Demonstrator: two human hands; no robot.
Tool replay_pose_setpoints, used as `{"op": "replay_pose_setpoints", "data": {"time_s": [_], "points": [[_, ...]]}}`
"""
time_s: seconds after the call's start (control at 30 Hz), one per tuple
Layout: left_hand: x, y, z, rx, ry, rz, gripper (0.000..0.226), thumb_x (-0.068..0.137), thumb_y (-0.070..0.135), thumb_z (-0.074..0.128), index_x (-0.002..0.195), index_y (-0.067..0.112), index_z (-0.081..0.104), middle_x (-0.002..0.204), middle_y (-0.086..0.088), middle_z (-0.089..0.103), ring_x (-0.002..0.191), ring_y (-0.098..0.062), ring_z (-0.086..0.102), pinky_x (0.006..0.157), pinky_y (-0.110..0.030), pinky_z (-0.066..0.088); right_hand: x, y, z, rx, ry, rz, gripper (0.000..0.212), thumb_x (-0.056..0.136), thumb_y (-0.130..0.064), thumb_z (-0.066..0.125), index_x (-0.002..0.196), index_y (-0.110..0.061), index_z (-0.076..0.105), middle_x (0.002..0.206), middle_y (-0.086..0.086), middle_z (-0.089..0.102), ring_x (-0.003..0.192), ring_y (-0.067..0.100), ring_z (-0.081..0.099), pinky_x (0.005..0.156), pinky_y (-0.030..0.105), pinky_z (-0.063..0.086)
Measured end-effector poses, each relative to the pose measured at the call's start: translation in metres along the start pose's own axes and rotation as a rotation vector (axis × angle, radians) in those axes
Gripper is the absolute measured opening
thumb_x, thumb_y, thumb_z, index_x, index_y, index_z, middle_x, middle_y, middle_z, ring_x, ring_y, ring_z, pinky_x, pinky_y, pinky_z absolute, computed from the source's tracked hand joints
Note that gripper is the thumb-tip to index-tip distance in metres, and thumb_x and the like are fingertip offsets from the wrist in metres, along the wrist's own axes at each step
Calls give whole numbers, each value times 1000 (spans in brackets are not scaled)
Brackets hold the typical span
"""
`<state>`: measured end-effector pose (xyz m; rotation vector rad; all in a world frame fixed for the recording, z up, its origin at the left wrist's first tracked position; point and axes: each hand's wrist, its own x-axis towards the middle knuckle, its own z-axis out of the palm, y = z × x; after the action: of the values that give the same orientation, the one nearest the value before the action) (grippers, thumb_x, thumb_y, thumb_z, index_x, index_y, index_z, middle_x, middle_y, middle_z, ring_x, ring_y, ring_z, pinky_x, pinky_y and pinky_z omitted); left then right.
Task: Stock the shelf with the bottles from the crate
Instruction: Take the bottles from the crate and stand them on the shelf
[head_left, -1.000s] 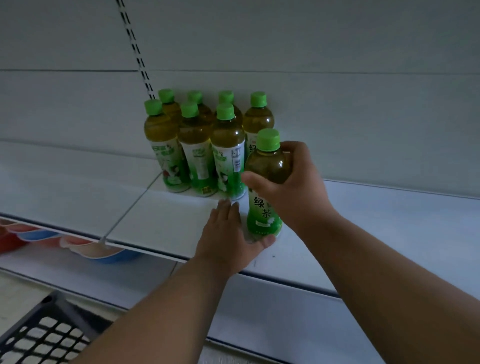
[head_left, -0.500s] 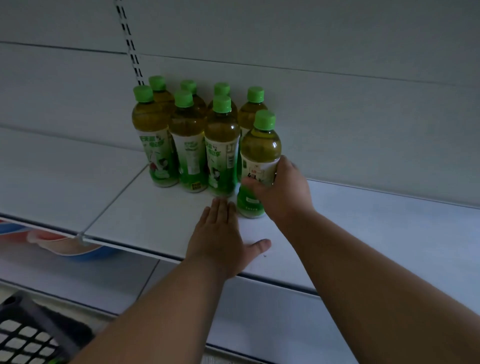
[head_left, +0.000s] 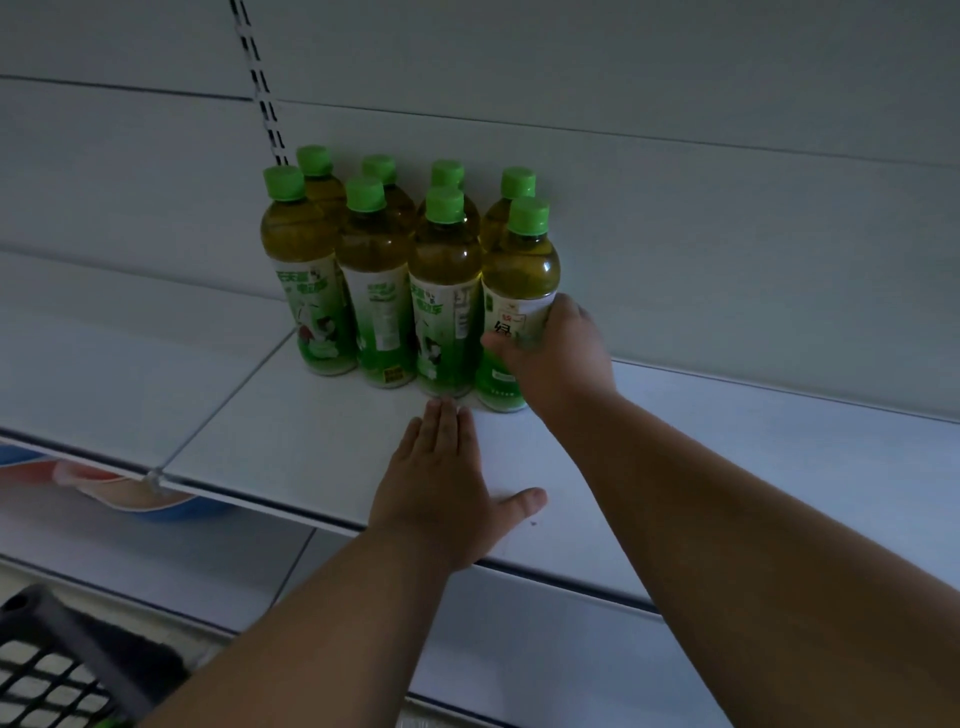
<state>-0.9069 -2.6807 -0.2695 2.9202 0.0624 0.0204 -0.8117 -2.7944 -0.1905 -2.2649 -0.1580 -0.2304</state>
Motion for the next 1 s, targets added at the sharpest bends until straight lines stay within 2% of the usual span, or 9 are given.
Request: {"op": "replay_pose_setpoints", "data": {"time_s": [0.07,0.13,0.2,0.3,0.43,0.5,0.73,0.9,1.0], "points": [[1,-1,-2,-5,-23,3,132,62,95,13,158,7,-6,167,-13,-7,153,-21,-9,123,-36,-3,-14,2,-3,-25,-20,44,83,74,-46,82,138,-16,39,131,4,55,116,25,58,84,38,50],[2,-3,-8,-17,-56,11,125,70,93,23,159,9,-5,168,-11,-5,153,-21,-8,122,-37,-2,-39,8,-9,-82,-7,26,88,75,-48,80,143,-18,31,137,4,51,121,26,55,86,37,48],[-2,-7,-17,-33,-66,14,115,78,88,34,160,14,0,168,-8,1,154,-21,0,121,-37,4,-65,13,-16,-145,-29,-53,80,78,-48,77,140,-21,34,136,3,51,121,24,54,86,33,46],[-28,-19,-37,-32,-15,0,102,83,82,41,160,23,11,167,-3,14,151,-20,17,119,-37,16,-91,7,-26,-238,-125,-143,72,83,-49,71,140,-24,36,136,3,47,121,24,50,93,37,47],[-90,-47,-77,4,116,-14,90,85,74,51,157,25,27,157,-3,39,137,-23,42,109,-37,35,-119,-31,-29,-301,-230,-304,64,86,-48,64,141,-27,38,136,5,47,120,28,50,98,42,46],[-126,-64,-101,30,141,-52,87,85,73,53,155,26,29,151,-3,45,131,-23,47,103,-38,40,-137,-57,-24,-319,-295,-390,62,86,-48,63,140,-29,39,134,5,48,118,29,51,97,41,46],[-273,-113,-163,180,208,-285,83,83,74,50,151,28,34,142,2,49,127,-21,49,102,-40,43,-215,-157,11,-404,-497,-738,63,81,-55,60,136,-31,40,125,6,49,113,31,50,90,43,42],[-375,-135,-171,229,188,-538,77,83,78,45,148,37,35,139,5,49,121,-20,51,97,-40,46,-276,-209,44,-373,-644,-928,70,81,-59,60,141,-32,37,133,6,48,120,30,49,98,46,42],[-418,-150,-165,180,198,-681,76,83,77,47,147,37,36,138,5,49,119,-19,52,96,-39,47,-307,-225,63,-353,-729,-976,67,81,-58,62,139,-33,38,135,5,48,123,28,48,99,49,43]]}}
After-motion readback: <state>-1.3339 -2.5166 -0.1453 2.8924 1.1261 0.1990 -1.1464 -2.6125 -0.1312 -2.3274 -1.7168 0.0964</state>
